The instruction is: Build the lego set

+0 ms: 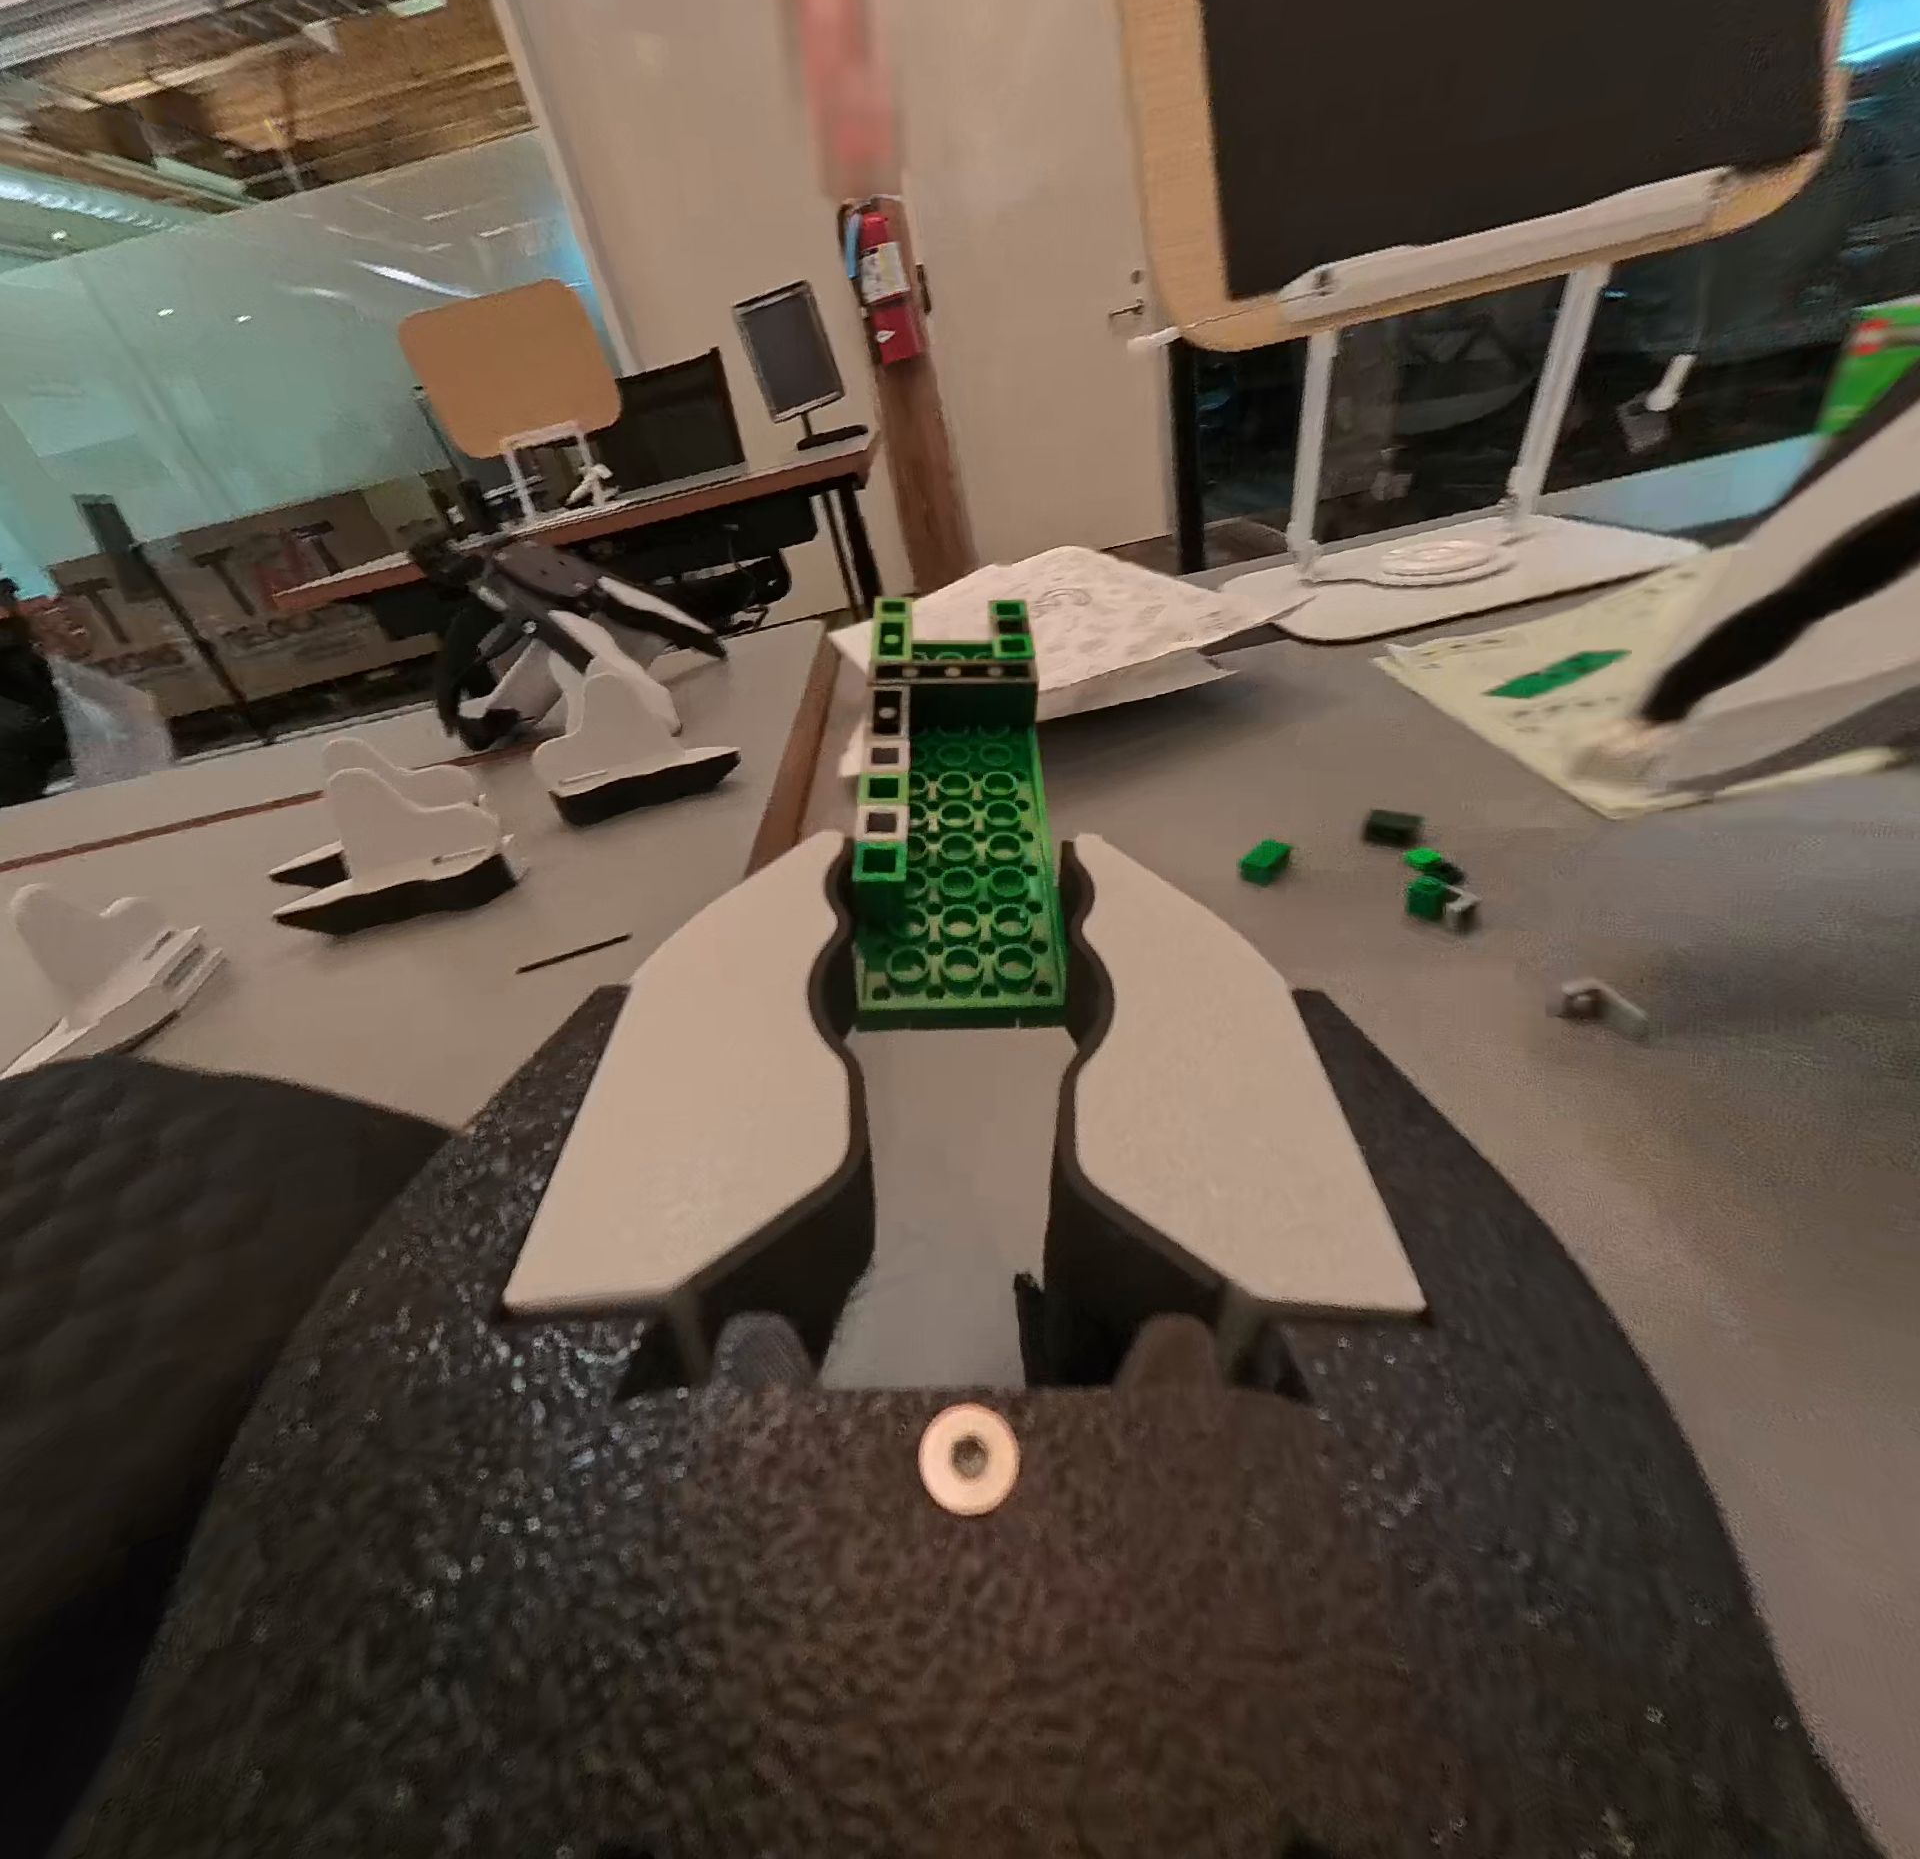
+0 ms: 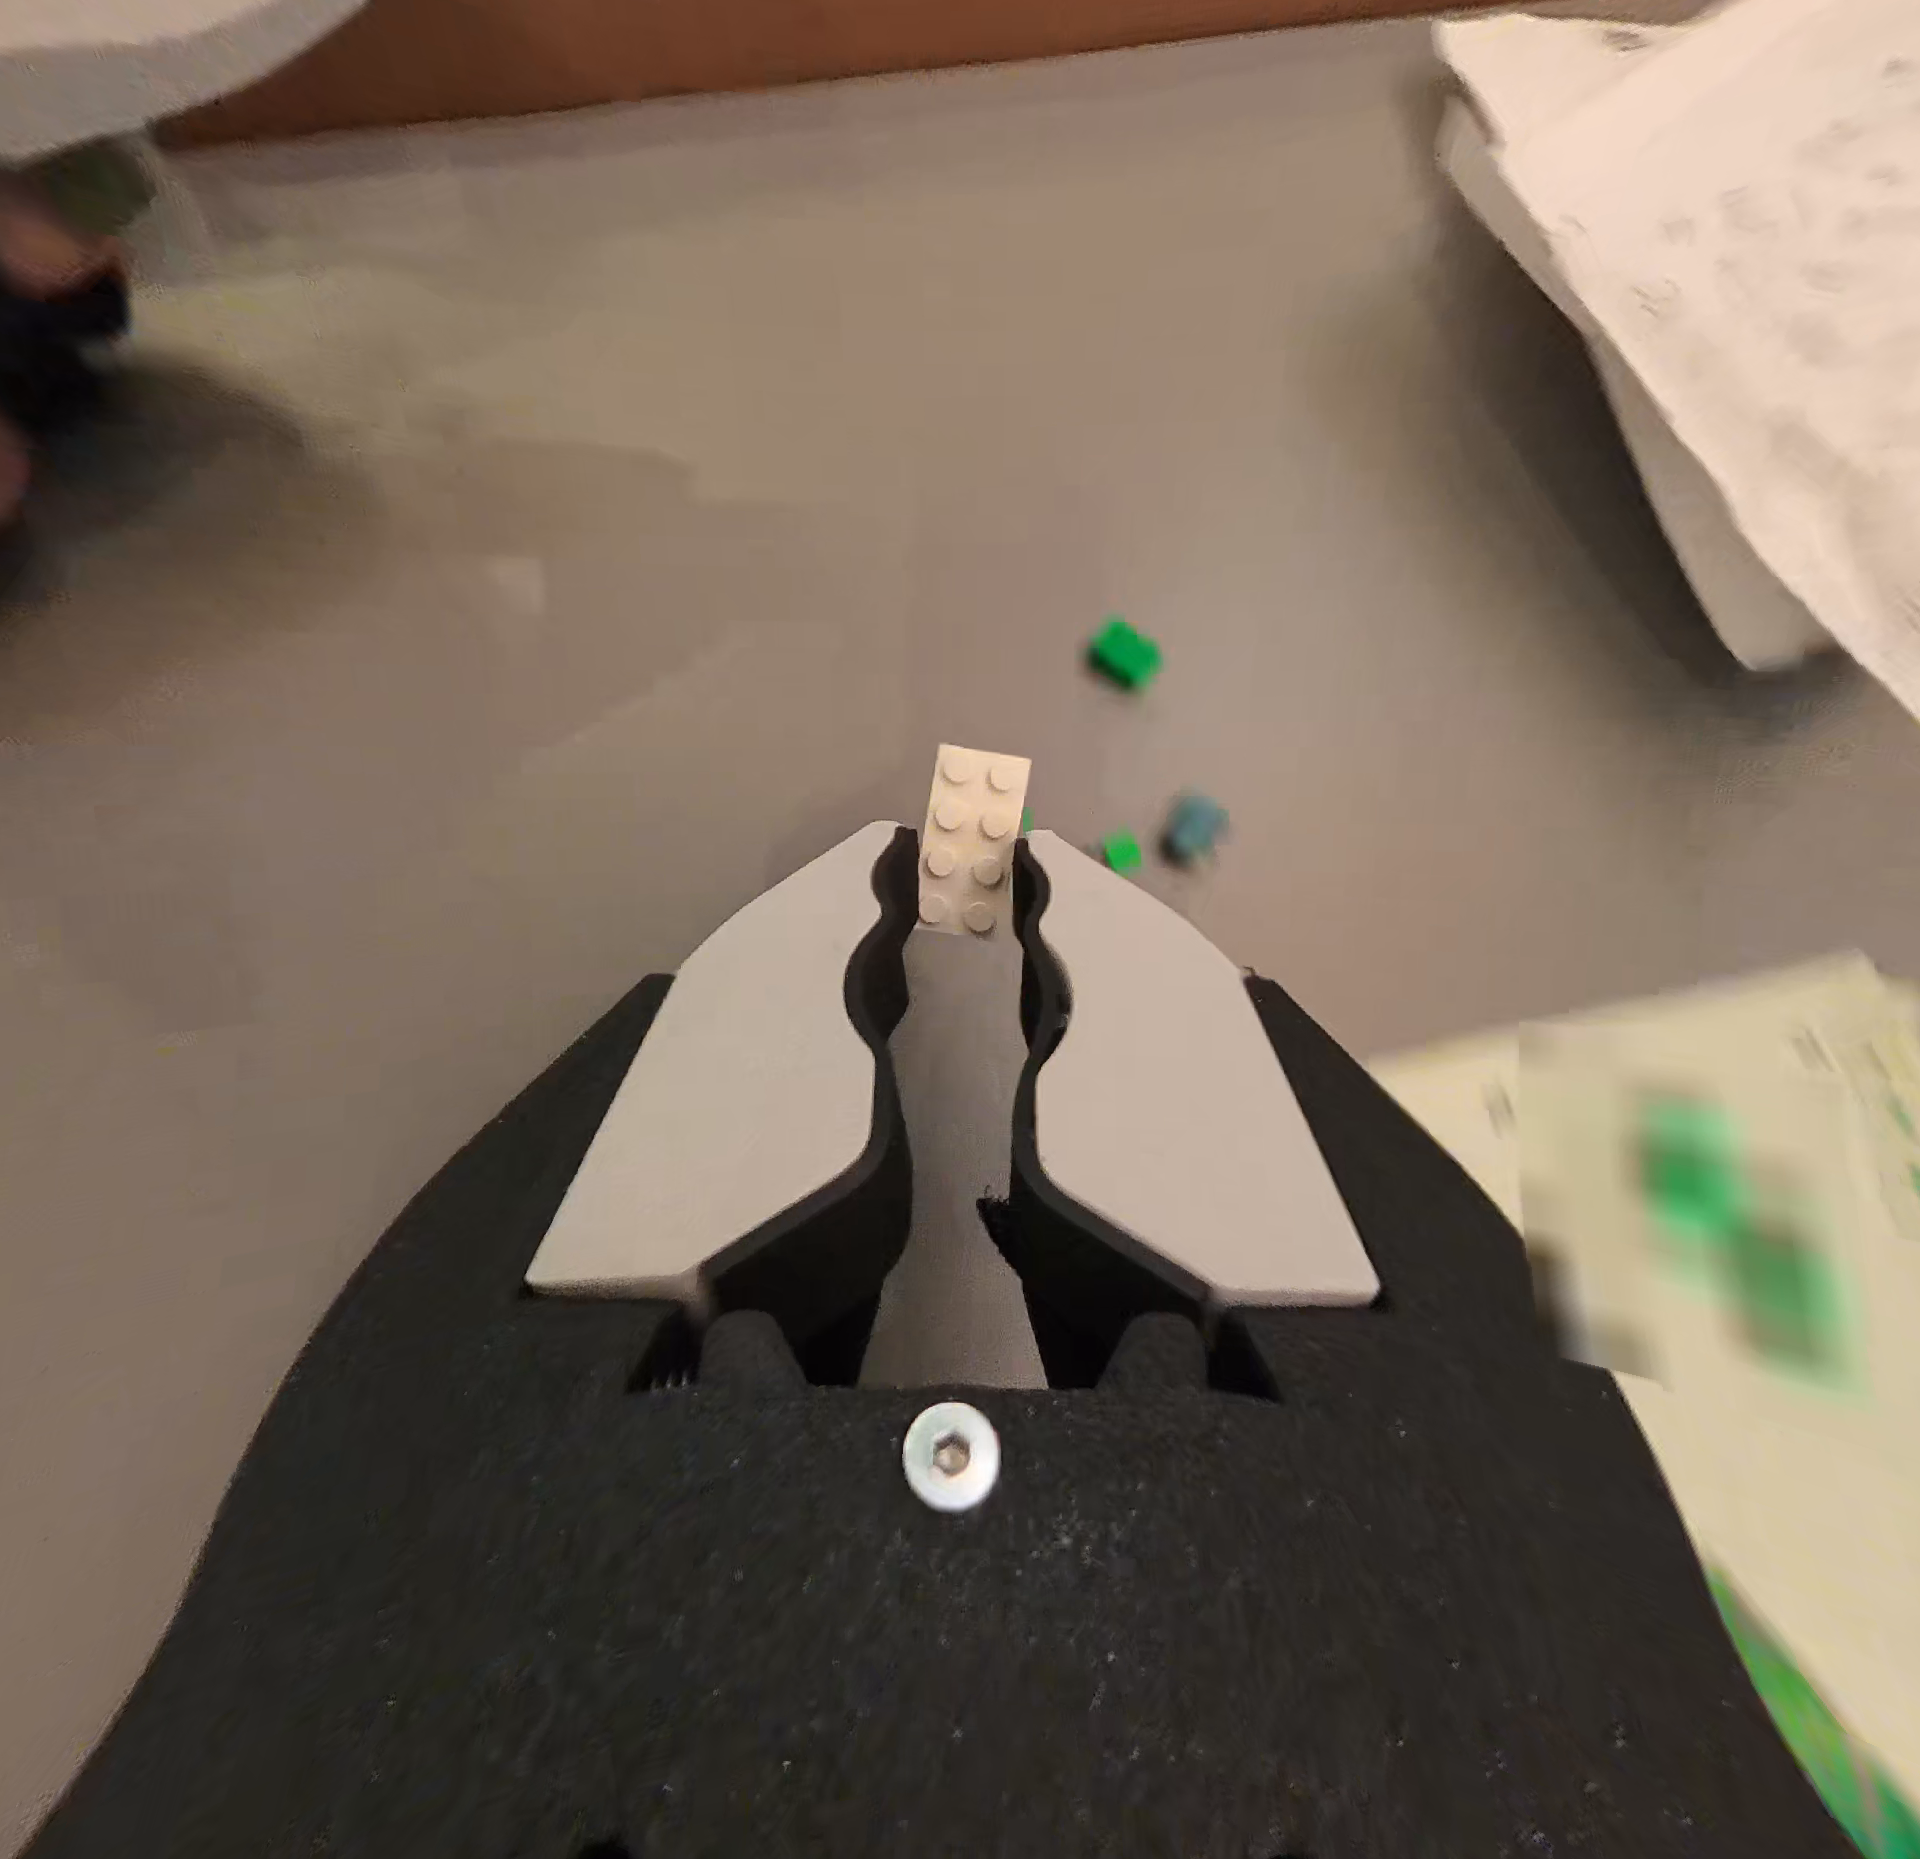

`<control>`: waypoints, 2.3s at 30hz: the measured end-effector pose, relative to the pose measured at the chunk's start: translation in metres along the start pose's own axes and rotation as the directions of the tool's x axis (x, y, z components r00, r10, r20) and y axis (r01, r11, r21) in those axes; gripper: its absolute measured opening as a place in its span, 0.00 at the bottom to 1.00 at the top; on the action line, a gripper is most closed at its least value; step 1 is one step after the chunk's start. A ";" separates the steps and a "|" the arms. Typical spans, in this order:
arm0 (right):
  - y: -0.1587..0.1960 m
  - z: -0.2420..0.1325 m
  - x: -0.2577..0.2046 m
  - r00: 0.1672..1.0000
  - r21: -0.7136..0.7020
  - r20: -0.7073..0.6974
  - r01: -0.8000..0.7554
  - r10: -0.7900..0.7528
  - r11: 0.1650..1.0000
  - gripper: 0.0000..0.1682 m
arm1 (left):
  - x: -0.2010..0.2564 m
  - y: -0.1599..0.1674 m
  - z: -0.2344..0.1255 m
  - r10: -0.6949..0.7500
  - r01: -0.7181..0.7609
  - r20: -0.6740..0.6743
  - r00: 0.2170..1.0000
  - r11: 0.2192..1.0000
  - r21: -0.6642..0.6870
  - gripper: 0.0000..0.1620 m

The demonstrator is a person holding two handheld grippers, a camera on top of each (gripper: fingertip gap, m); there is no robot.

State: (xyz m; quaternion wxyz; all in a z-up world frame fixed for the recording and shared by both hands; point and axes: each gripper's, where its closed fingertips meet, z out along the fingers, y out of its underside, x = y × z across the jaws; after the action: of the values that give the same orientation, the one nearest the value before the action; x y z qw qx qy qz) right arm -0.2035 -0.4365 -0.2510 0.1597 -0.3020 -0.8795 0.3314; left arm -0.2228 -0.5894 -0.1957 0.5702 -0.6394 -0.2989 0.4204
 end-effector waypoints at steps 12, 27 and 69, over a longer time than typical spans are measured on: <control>0.215 -0.207 0.014 0.939 0.063 -0.292 -0.168 0.179 0.984 0.10 | 0.259 -0.061 0.028 0.060 -0.008 -0.672 0.738 0.997 0.080 0.22; 0.246 -0.238 0.021 0.915 0.158 -0.329 -0.189 0.232 0.969 0.10 | 0.455 -0.050 0.019 0.064 -0.140 -0.918 0.391 0.990 0.009 0.22; 0.305 -0.274 0.007 0.939 -0.282 -0.018 -0.333 0.342 0.900 0.19 | 0.401 -0.053 0.047 0.029 -0.037 -0.912 0.408 0.999 0.015 0.22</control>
State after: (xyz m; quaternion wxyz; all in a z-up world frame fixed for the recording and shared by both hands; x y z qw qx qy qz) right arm 0.0527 -0.1168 -0.2575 0.0413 -0.4640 -0.8543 0.2306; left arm -0.0709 -0.2123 -0.2229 0.6303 -0.7730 0.0703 0.0155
